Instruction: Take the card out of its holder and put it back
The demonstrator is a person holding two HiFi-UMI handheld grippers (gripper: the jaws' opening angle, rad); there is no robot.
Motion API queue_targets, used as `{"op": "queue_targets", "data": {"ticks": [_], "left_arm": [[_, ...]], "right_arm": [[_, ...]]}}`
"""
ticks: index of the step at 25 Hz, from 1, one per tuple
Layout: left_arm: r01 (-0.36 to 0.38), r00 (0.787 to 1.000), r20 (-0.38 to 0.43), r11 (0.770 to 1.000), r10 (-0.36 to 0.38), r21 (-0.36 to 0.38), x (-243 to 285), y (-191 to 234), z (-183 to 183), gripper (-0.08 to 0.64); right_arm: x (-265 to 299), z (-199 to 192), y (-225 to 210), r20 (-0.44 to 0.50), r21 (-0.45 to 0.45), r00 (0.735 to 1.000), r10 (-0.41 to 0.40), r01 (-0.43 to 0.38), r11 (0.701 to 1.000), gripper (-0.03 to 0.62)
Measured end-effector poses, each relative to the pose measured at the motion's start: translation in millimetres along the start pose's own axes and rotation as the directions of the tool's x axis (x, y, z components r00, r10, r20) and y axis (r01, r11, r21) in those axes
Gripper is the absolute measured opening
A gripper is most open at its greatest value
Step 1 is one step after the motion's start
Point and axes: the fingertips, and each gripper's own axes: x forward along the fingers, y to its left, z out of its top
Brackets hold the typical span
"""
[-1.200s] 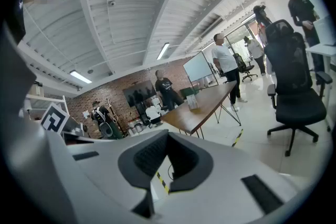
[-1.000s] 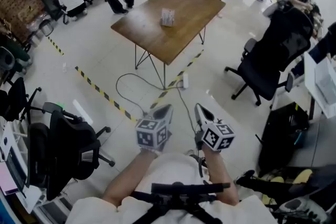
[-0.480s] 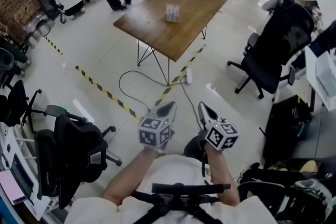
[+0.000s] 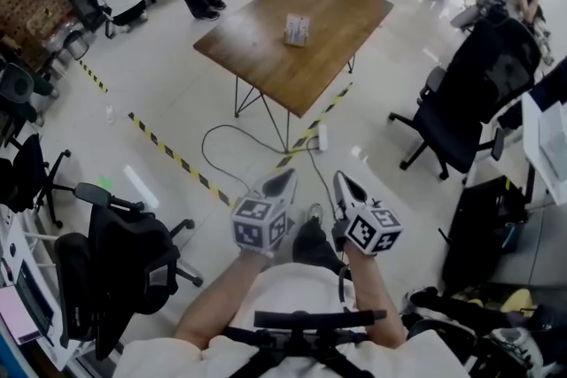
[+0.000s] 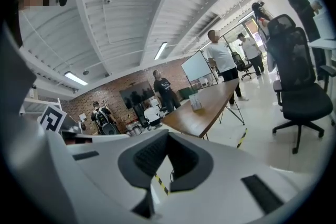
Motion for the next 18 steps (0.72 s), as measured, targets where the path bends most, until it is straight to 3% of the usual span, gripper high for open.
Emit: {"op": "queue_targets", "data": {"ticks": [8,18], "left_arm": [[-0.063,0.998,0.003,0.997,0.063,-0.038,72,16,31,-0.003],[-0.126,0.992,0.017,0.990,0.127,-0.061,153,24,68,-0.003]], "right_arm": [[59,45,-69,-0.023,0.020,1.000,-0.013,0.013,1.000,0.000],[113,93,-114,-0.095,-0.049,0.990,0.099,-0.104,0.993,0.002]]}}
